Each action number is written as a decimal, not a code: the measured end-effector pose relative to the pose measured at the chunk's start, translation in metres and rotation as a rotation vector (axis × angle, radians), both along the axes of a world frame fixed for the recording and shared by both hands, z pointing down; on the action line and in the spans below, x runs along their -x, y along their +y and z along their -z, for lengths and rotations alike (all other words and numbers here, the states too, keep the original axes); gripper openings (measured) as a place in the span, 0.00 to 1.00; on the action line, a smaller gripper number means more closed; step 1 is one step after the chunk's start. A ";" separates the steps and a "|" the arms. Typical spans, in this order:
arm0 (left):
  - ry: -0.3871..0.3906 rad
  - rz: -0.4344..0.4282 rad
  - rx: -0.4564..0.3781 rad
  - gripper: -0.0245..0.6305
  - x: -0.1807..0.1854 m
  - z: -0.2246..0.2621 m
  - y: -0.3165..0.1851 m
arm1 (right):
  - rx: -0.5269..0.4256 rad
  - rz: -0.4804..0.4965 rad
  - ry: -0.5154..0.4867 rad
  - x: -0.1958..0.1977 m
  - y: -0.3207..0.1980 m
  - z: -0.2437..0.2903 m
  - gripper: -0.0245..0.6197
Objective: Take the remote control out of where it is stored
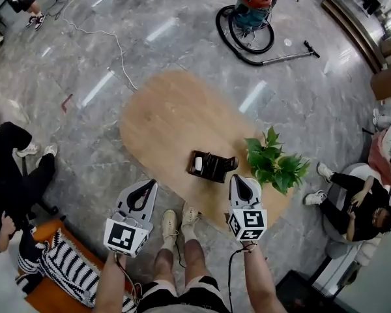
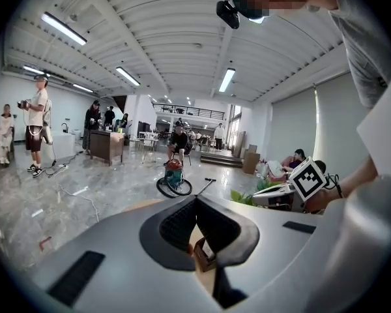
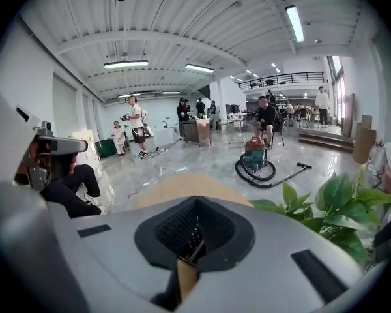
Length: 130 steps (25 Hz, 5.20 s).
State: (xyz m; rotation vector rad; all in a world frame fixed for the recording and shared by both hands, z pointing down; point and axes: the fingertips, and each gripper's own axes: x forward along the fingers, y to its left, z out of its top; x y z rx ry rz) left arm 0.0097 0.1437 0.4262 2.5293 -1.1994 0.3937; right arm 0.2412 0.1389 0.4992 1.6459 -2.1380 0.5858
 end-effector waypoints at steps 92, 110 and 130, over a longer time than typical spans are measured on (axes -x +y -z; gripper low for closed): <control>-0.086 0.085 -0.021 0.04 -0.012 -0.043 -0.047 | -0.150 0.098 -0.067 -0.024 -0.078 0.009 0.19; -0.059 0.087 -0.039 0.04 0.043 -0.046 -0.087 | -0.264 0.148 -0.025 0.048 -0.139 0.047 0.19; -0.038 0.032 0.002 0.04 0.152 -0.079 -0.129 | -0.195 0.127 0.053 0.164 -0.163 -0.022 0.19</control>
